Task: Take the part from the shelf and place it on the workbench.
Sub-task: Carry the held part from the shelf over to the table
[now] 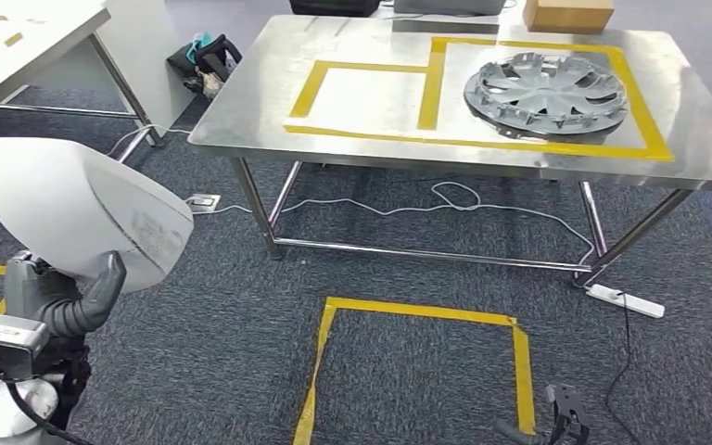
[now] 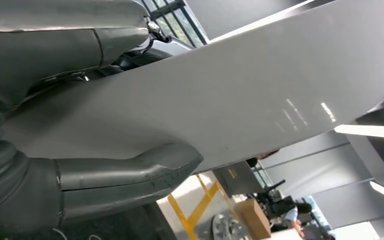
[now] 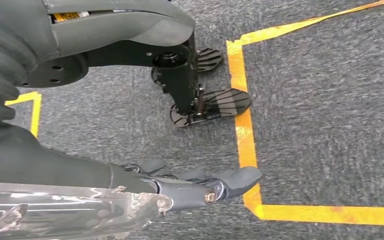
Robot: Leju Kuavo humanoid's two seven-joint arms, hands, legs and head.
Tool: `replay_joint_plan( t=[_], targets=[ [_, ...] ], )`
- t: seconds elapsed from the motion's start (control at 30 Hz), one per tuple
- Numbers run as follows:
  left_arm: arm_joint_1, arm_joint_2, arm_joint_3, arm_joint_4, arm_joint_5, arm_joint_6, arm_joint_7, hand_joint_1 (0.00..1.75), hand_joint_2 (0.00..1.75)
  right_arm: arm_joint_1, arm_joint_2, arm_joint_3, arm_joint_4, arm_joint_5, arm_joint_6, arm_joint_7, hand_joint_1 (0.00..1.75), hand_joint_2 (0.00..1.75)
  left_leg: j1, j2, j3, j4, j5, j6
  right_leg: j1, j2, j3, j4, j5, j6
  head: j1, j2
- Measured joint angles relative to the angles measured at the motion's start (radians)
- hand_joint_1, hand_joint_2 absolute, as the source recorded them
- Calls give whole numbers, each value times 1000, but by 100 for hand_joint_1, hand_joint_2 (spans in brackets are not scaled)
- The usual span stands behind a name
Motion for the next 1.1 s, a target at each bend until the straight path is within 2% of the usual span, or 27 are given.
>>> replay_joint_plan(
  t=[0.1, 0.13, 0.17, 0.23, 0.27, 0.3, 0.33, 0.37, 0.4, 0.43, 0.47, 0.53, 0.63, 0.67, 0.77, 0.9, 1.0, 1.1],
  targets=[
    [0, 0, 0, 0, 0, 0, 0, 175, 175, 0, 0, 0, -1, 0, -1, -1, 0, 175, 2, 1, 4, 1, -11, -14, -1, 2, 9, -6, -8, -17, -3, 0],
    [-1, 0, 0, -1, 0, 0, 0, 175, 175, -1, 1, 0, -1, 0, -1, -2, 0, 175, 3, 2, -5, 23, -23, -20, -4, 2, 15, -9, -11, -23, -5, 0],
    [-1, -1, -1, -1, 0, 0, 0, 175, 175, -2, 1, 1, -2, 0, -1, -2, 0, 175, 3, 4, -27, 66, -43, -25, -6, 1, 21, -10, -14, -29, -7, 0],
    [0, -1, -1, -1, 0, 0, 0, 175, 175, -3, 1, 1, -2, 0, -2, -3, 0, 175, 6, 4, -106, 198, -88, -32, -6, 1, 30, -11, -23, -36, -9, 0],
    [1, -1, -1, -1, 0, 0, 0, 175, 175, -2, 1, 1, -2, 0, -3, -3, 0, 175, 7, 5, -144, 251, -97, -34, -5, 1, 35, -11, -28, -37, -9, 0],
    [2, -1, -1, -1, 0, 1, 0, 175, 175, -1, 1, 1, -2, 0, -4, -3, 0, 175, 7, 4, -168, 274, -87, -34, -5, 1, 40, -11, -33, -36, -9, 0],
    [3, -1, -1, -1, 0, 0, 0, 175, 175, 0, 1, 1, -2, 0, -4, -3, 0, 175, 7, 4, -173, 258, -57, -32, -5, 2, 47, -11, -38, -36, -9, 0],
    [3, -1, -1, -1, 0, 0, 0, 175, 175, 1, 1, 1, -2, 0, -5, -4, 0, 175, 7, 5, -161, 213, -16, -29, -5, 3, 55, -11, -43, -34, -9, 0],
    [3, -1, -1, -1, 0, 0, 0, 175, 175, 1, 1, 2, -2, 0, -5, -4, 0, 175, 6, 5, -137, 147, 30, -25, -5, 3, 63, -12, -49, -32, -9, 0],
    [3, -1, -1, -1, 0, 0, 0, 175, 175, 0, 1, 3, -2, 0, -5, -4, 0, 175, 5, 6, -110, 83, 60, -21, -4, 4, 70, -11, -56, -27, -9, 0],
    [2, -1, -1, -1, 0, 0, 0, 175, 175, -1, 1, 3, -2, 0, -6, -5, 0, 175, 3, 6, -90, 37, 75, -17, -2, 5, 74, -12, -61, -22, -8, 0],
    [2, -2, -1, -1, 1, 0, 2, 175, 175, -1, 1, 4, -2, -1, -7, -5, 0, 175, 1, 5, -70, -5, 76, -15, 1, 5, 77, -17, -68, -15, -7, 0],
    [3, -5, 0, -1, 5, 1, 4, 175, 175, -2, 2, 4, -2, -2, -9, -5, 0, 175, 2, 3, -65, -13, 76, -18, 2, 3, 82, -28, -68, -27, -6, 0],
    [3, -6, 0, -1, 6, 1, 4, 175, 175, -2, 2, 5, -2, -3, -9, -6, 0, 175, 1, 2, -65, -13, 75, -16, 2, 3, 85, -32, -67, -27, -6, 0],
    [3, -8, 1, -1, 6, 1, 4, 175, 175, -3, 3, 5, -2, -5, -9, -6, 0, 175, 1, 2, -64, -13, 71, -9, 1, 2, 94, -45, -65, -16, -6, 0],
    [3, -9, 1, -1, 6, 1, 4, 175, 175, -2, 3, 6, -2, -6, -9, -6, 0, 175, -5, 2, -63, -11, 66, 2, -5, 3, 106, -53, -63, 5, -6, 0],
    [3, -9, 0, -1, 6, 2, 4, 175, 175, -2, 3, 6, -2, -7, -8, -6, 0, 175, -10, 2, -62, -11, 63, 11, -10, 3, 108, -57, -64, 14, -7, 0],
    [2, -10, 1, -3, 6, 2, 4, 175, 175, -4, 4, 6, -4, -8, -8, -6, 0, 175, -4, 4, -48, -29, 67, 23, -9, 2, 102, -41, -75, 23, -6, 0]
  ],
)
